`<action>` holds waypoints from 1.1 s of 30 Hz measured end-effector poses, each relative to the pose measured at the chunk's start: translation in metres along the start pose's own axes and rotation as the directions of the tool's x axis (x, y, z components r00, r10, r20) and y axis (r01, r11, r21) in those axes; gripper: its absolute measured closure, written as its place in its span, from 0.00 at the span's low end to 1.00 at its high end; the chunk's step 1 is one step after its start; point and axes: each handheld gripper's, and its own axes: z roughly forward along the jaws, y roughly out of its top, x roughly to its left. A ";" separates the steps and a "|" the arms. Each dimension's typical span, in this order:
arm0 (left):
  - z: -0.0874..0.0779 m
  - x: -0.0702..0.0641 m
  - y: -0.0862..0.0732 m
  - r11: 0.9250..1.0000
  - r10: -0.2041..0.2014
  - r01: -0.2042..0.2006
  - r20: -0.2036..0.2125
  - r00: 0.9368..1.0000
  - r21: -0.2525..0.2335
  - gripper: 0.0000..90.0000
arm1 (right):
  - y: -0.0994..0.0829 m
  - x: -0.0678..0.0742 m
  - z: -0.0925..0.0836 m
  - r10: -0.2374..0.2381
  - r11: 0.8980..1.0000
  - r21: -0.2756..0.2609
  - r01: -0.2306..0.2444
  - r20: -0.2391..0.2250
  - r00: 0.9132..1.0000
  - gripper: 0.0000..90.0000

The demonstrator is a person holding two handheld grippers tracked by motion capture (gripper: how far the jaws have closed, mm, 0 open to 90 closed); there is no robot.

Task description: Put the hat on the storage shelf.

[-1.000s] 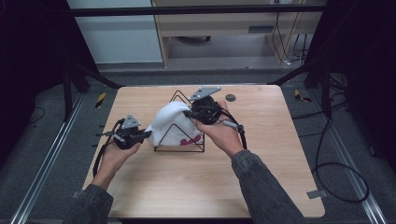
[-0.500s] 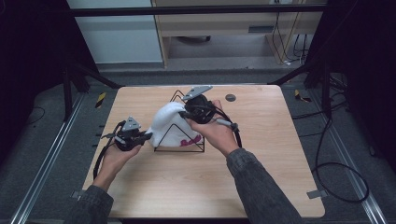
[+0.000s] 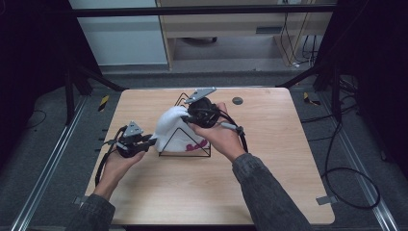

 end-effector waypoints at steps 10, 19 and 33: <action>-0.015 0.002 0.003 0.999 -0.015 0.014 -0.036 0.999 -0.039 0.67 | -0.010 0.003 -0.012 0.008 1.000 0.001 -0.008 -0.011 1.000 0.66; -0.024 0.003 0.001 0.999 -0.051 0.051 -0.055 0.997 -0.012 0.39 | -0.023 0.001 -0.026 0.029 0.999 -0.021 -0.029 -0.001 1.000 0.57; -0.037 -0.011 -0.012 1.000 -0.029 0.029 -0.029 0.999 0.012 0.08 | -0.052 -0.009 -0.046 0.078 0.996 -0.045 -0.076 0.031 0.996 0.44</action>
